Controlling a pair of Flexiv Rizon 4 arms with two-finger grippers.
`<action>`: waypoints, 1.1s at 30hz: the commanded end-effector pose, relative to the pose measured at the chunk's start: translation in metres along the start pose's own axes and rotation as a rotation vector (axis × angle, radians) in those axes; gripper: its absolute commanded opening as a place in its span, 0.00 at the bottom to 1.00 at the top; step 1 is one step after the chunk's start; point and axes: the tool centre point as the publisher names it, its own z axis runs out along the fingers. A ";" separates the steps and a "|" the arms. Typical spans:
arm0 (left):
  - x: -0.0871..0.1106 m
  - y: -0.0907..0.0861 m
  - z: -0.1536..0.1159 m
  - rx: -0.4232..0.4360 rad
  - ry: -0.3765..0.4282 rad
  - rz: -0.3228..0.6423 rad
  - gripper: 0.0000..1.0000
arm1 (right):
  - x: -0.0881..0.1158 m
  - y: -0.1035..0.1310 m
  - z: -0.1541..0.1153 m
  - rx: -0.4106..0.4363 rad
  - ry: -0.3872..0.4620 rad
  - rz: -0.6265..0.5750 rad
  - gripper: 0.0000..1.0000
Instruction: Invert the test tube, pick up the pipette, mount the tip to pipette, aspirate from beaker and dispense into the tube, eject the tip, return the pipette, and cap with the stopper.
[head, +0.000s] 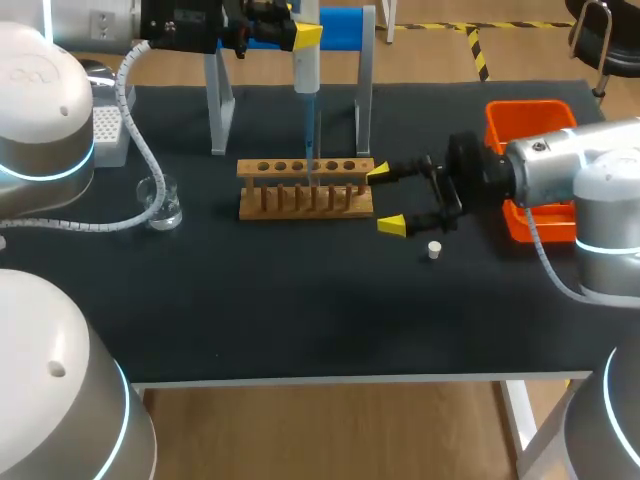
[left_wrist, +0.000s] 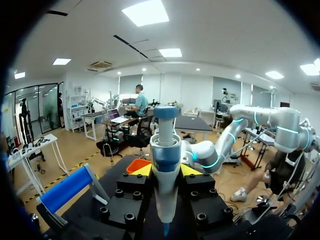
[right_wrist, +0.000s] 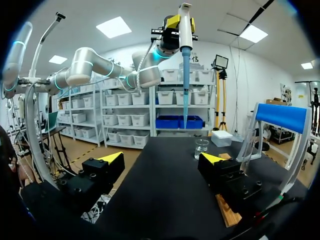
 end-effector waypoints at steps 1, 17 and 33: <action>0.000 0.000 0.000 0.002 0.000 0.001 0.00 | 0.001 0.001 -0.001 0.003 -0.002 0.000 1.00; -0.003 0.004 -0.009 0.008 -0.012 0.003 0.00 | 0.001 0.001 -0.001 0.003 -0.002 0.000 1.00; -0.040 0.050 -0.107 0.022 -0.142 0.054 0.00 | 0.001 0.001 -0.001 0.003 -0.002 0.000 1.00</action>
